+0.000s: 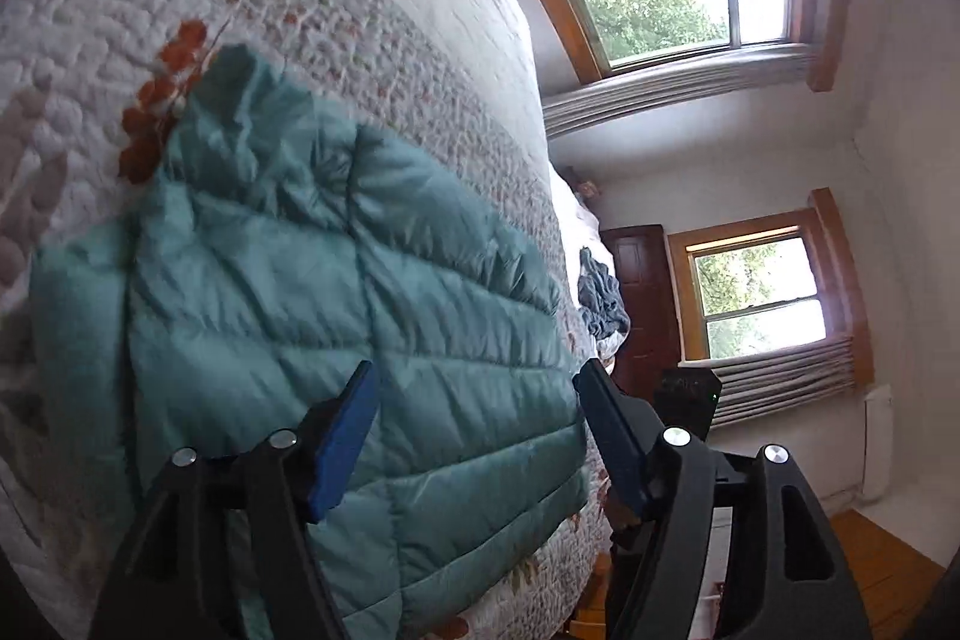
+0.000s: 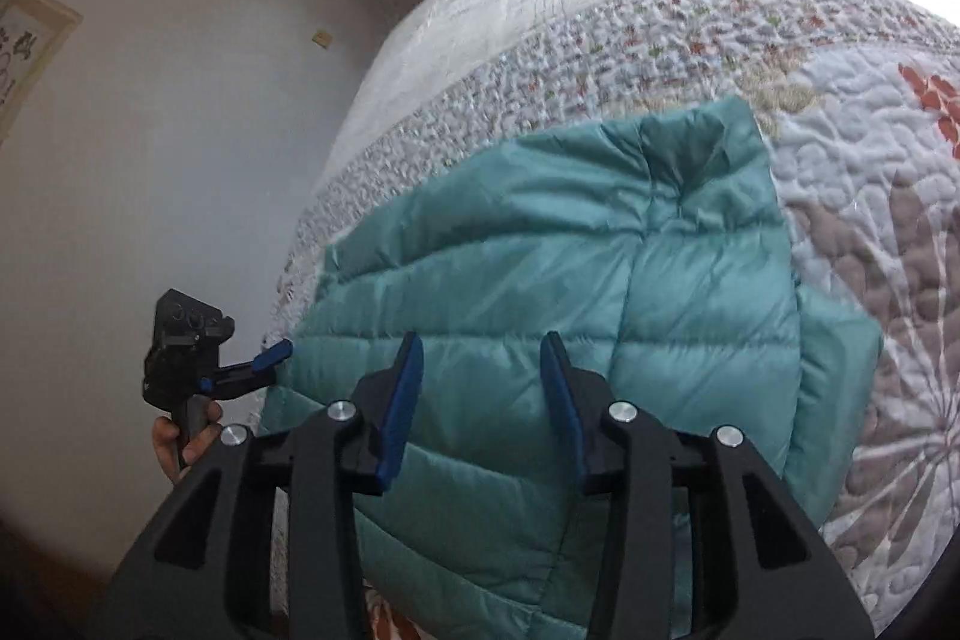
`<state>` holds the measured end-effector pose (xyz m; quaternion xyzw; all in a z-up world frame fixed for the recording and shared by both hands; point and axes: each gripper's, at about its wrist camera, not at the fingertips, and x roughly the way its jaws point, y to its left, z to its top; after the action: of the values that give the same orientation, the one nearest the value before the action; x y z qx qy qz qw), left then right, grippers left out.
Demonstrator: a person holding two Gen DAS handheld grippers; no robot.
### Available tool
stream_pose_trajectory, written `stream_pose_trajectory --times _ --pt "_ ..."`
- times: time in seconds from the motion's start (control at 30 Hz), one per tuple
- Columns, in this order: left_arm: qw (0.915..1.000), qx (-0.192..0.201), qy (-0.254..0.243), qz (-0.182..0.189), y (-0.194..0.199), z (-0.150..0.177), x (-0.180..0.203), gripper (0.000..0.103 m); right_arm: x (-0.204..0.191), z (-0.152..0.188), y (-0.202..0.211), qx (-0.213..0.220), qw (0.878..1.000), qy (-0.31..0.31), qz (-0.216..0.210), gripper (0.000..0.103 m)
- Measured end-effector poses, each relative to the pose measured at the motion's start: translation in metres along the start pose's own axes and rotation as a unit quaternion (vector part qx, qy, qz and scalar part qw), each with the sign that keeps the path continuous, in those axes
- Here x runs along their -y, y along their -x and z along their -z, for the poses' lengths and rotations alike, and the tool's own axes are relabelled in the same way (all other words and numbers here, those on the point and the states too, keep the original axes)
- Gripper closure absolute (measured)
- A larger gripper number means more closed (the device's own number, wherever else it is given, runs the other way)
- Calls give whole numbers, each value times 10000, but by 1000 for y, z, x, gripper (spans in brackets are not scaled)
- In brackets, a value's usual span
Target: Fold large clothes
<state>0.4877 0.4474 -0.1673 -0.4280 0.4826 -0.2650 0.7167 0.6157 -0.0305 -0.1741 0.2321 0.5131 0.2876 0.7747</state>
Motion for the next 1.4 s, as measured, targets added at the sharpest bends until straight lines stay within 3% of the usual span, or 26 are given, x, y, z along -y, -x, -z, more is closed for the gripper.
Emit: stream_pose_trajectory --times 0.03,0.1,0.17,0.2,0.27,0.37,0.43,0.47,0.53,0.6,0.63,0.67,0.73,0.8,0.83,0.87,0.93,1.0,1.07,1.17,1.23,1.4 --pt "9999 -16 6 -109 -4 2 -9 42 7 3 -10 -66 9999 -3 120 70" --pt "9994 -25 58 -345 -11 -2 -27 64 15 2 -23 -133 9992 -12 373 86" --pt "9996 -39 124 -261 -8 -2 -29 59 15 0 -23 -160 9990 -127 397 84" --pt "9998 34 54 -202 0 2 -24 45 10 2 -16 -105 9992 -156 365 75" --pt "9994 239 -253 -8 24 18 -2 34 -9 13 7 87 9998 46 168 71" --pt "9967 66 -697 423 50 56 21 31 -22 50 45 291 9992 270 -57 66" --pt "9960 -144 -721 499 50 77 16 31 -11 76 55 318 9993 200 3 65" --pt "9968 -302 -654 339 43 84 6 31 -6 82 51 324 9992 195 154 66" --pt "9976 -434 -540 -3 27 88 -16 42 10 88 39 236 9991 91 350 73" --pt "9980 -516 -362 10 17 83 -36 54 25 86 26 131 9993 -26 356 89" --pt "9984 -509 -246 86 17 79 -42 55 29 85 22 110 9993 -29 359 90" --pt "9984 -521 -99 195 19 78 -44 53 32 84 24 64 9995 -137 264 88" --pt "9984 -467 -99 316 35 80 -38 39 26 86 43 169 9994 -222 220 72" --pt "9991 -134 -238 331 69 80 -28 13 -2 92 71 435 9970 256 579 52" --pt "9993 107 -244 279 90 76 -27 7 -21 98 78 485 9926 623 920 47" --pt "9991 282 -214 235 106 75 -30 4 -45 106 81 521 9832 1081 1374 39" --pt "9992 400 -74 -57 124 65 -40 4 -92 133 75 564 9511 2092 2203 22" --pt "9988 340 185 -291 129 48 -59 4 -134 175 52 477 9022 3162 2895 16" --pt "9979 280 301 -499 128 37 -77 4 -169 216 16 334 8408 4117 3500 16" --pt "9984 -40 421 -375 118 12 -97 4 -208 273 -48 256 7361 5358 4127 15" --pt "9985 -110 401 -342 108 0 -101 4 -227 295 -84 285 6879 5850 4287 14" --pt "9982 -290 456 -243 66 -20 -110 4 -248 306 -158 283 6227 6335 4583 14"
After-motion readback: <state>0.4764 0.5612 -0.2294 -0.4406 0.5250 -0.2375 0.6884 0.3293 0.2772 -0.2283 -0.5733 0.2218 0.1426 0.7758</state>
